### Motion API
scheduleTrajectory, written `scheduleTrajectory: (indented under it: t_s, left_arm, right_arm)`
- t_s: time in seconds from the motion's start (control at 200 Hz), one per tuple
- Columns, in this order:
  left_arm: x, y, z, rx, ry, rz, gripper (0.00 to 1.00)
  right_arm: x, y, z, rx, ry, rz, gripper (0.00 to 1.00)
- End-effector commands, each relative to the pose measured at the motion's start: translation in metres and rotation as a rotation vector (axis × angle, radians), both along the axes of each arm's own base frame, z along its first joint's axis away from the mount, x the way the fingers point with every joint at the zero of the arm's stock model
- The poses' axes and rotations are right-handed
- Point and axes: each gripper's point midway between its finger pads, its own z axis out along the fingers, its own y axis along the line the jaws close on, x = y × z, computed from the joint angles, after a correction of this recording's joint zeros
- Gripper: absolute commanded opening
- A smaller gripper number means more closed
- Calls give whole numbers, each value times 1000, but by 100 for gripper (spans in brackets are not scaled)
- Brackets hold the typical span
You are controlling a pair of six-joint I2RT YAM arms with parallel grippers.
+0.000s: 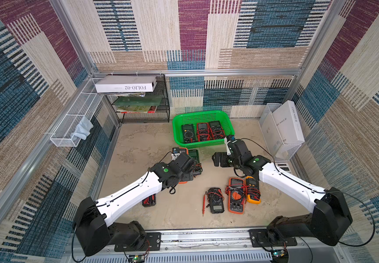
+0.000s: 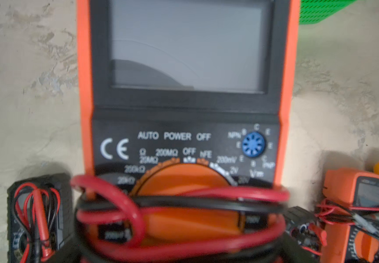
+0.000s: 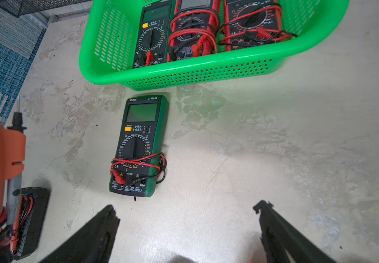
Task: Put the multimeter into the basket
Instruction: Pick up the multimeter from the center of the board, then place the multimeter in the basket.
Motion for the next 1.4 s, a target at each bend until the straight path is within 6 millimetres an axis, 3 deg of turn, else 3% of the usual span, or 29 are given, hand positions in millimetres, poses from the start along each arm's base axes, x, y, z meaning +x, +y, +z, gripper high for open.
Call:
scheduleTrajectory:
  t_s: [0.0, 0.291, 0.686, 1.057, 1.398]
  left_arm:
    - [30, -16, 20, 8, -79, -53, 0]
    - [95, -41, 42, -2, -121, -92, 0]
    - [173, -48, 42, -18, -138, -81, 0]
    - [225, -53, 29, -26, -120, -78, 0]
    - [252, -50, 6, -13, -91, -29, 0]
  right_arm:
    - [4, -2, 4, 9, -27, 1, 99]
    - [13, -11, 1, 11, -35, -15, 99]
    - [27, -18, 5, 33, -48, -38, 99]
    - [39, -17, -2, 20, -32, -41, 99]
    - [42, -19, -8, 12, -18, -53, 100]
